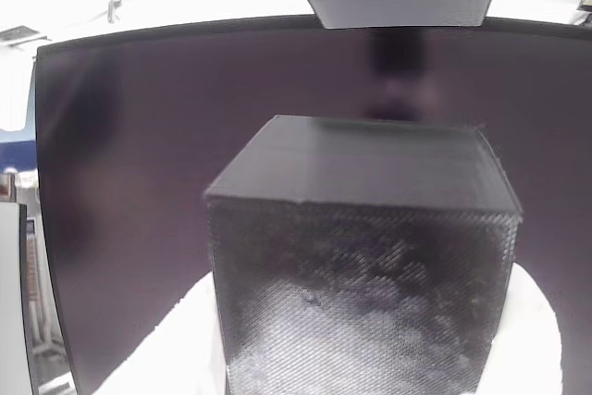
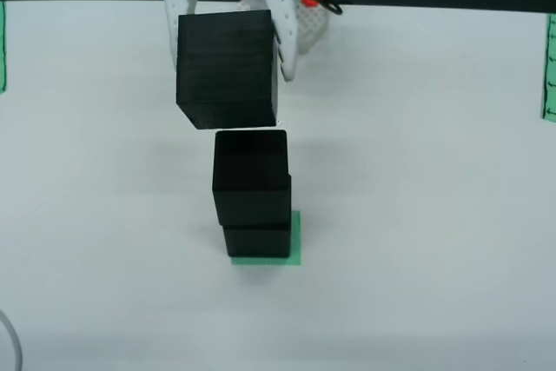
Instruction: Stack 3 Blocks on the chosen place.
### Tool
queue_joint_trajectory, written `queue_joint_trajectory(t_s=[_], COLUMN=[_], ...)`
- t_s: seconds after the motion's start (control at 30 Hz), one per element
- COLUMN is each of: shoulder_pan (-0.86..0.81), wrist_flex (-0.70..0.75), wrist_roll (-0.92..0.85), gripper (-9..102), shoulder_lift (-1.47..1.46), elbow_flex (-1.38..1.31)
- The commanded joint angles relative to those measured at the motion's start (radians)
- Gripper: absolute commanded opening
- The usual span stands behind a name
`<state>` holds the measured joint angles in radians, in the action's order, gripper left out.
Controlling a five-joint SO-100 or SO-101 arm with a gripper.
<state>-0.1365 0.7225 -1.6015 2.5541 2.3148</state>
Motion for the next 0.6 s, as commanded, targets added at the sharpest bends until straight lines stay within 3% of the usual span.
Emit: queue_joint_trajectory(t_s=[0.0, 0.37, 0.57], shoulder_pan=[-0.009, -0.003, 0.009], wrist_flex=[-0.11, -0.339, -0.383], wrist_roll=[-0.028, -0.058, -0.064], gripper=[22, 22, 22], shoulder_lift=[0.014, -0.069, -0.052], elbow_flex=[0.021, 0.127, 0.186])
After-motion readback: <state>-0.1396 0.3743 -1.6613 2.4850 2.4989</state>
